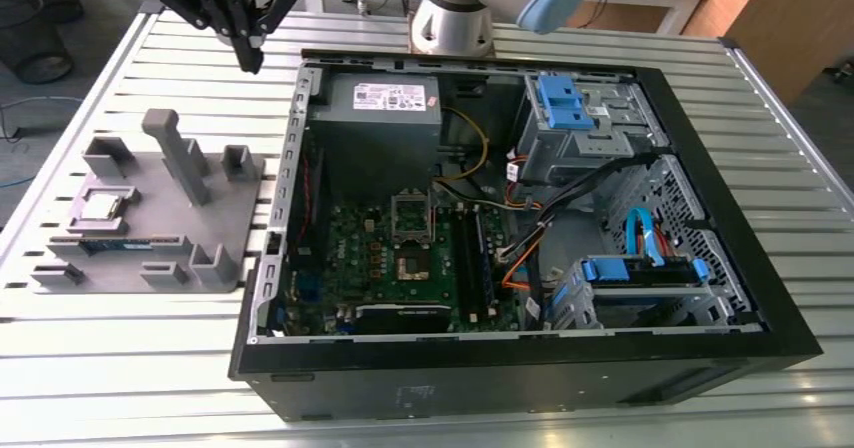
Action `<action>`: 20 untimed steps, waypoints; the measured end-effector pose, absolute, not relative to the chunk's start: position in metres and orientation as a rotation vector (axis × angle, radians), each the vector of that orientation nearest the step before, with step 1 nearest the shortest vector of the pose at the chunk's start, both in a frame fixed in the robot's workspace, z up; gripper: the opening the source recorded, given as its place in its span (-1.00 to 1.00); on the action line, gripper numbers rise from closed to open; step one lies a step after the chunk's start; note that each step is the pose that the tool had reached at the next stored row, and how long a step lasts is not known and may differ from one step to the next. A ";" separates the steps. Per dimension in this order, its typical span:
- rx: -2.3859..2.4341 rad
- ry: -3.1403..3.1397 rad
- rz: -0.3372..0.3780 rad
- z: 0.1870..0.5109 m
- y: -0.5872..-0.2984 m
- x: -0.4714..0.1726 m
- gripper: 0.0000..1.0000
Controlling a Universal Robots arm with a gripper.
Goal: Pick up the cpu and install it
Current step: 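Reach for the cpu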
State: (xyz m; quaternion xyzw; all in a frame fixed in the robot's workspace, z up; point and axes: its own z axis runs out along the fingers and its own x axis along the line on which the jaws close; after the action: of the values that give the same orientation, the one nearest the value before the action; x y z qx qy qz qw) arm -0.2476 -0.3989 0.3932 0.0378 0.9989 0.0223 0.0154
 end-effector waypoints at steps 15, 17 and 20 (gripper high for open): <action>0.118 3.107 0.069 0.393 -0.399 -0.261 -0.79; 0.118 3.107 0.070 0.393 -0.399 -0.263 -0.79; 0.118 3.107 0.069 0.393 -0.399 -0.265 -0.79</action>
State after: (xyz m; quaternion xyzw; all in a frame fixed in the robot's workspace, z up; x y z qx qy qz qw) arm -0.2652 -0.3989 0.3928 0.0378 0.9989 0.0223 0.0158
